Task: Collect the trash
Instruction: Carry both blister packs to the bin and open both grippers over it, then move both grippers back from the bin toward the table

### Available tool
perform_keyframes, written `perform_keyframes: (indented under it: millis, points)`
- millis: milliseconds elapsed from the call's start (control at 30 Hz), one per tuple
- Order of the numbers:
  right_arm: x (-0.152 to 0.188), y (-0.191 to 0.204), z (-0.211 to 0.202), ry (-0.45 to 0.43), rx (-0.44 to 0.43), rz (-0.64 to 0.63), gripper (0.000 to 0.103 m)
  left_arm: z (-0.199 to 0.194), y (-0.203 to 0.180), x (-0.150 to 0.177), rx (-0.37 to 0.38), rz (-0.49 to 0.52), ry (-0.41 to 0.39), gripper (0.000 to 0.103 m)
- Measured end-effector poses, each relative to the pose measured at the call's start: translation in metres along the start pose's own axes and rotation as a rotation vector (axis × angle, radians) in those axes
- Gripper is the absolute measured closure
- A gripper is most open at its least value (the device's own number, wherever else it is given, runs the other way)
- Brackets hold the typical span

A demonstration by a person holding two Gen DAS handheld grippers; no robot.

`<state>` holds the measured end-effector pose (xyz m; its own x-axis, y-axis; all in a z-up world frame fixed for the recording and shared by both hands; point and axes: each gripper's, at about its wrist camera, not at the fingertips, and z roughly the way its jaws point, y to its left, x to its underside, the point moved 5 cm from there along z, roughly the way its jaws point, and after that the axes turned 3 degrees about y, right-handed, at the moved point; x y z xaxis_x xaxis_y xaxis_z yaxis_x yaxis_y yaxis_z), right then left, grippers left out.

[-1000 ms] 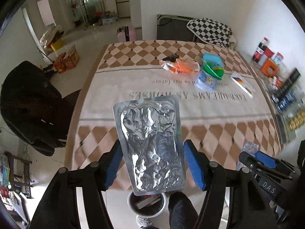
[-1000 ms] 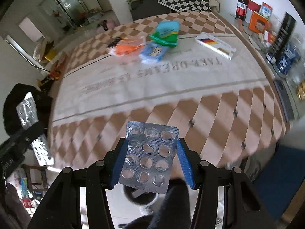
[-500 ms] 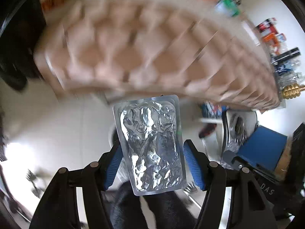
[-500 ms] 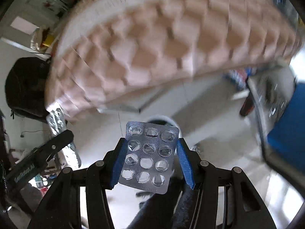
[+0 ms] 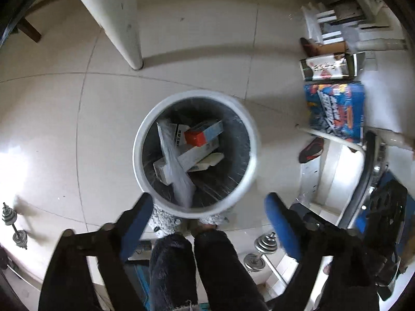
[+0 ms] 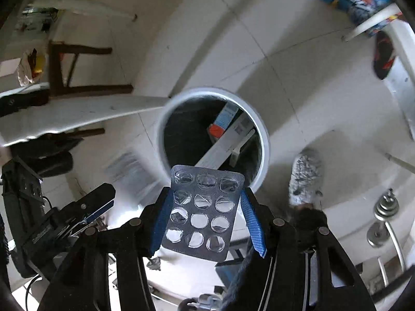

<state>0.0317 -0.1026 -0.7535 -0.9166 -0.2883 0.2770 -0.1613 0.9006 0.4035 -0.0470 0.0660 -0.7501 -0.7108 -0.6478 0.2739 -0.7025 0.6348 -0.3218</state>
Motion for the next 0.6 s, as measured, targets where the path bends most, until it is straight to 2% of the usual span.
perform_keyframes:
  millis: [33, 100, 133, 200, 300, 367, 467, 600]
  points:
    - [-0.002, -0.003, 0.01, 0.006, 0.004, -0.007, 0.017, 0.007, 0.005, -0.002, -0.029, -0.001, 0.001, 0.008]
    - [-0.006, -0.005, 0.024, 0.007, 0.003, -0.033, 0.003, 0.015, 0.011, -0.001, -0.068, -0.001, -0.006, 0.008]
    - [-0.007, -0.006, 0.029, 0.013, 0.025, -0.054, 0.002, 0.017, 0.014, 0.0, -0.093, 0.0, -0.017, 0.007]
    - [-0.002, -0.008, 0.036, 0.012, 0.127, -0.098, 0.002, 0.012, 0.022, 0.005, -0.172, 0.002, -0.067, 0.008]
    - [0.01, -0.003, 0.036, -0.004, 0.308, -0.202, 0.002, -0.006, 0.024, 0.017, -0.349, 0.057, -0.151, 0.007]
    - [0.016, 0.0, 0.031, -0.029, 0.408, -0.256, 0.002, -0.014, 0.023, 0.025, -0.383, 0.068, -0.16, 0.007]
    - [0.023, 0.001, 0.014, -0.059, 0.465, -0.252, 0.002, -0.031, 0.019, 0.038, -0.42, 0.08, -0.167, 0.007]
    - [0.041, 0.014, -0.013, -0.067, 0.448, -0.247, 0.002, -0.066, 0.012, 0.055, -0.427, 0.108, -0.19, 0.007]
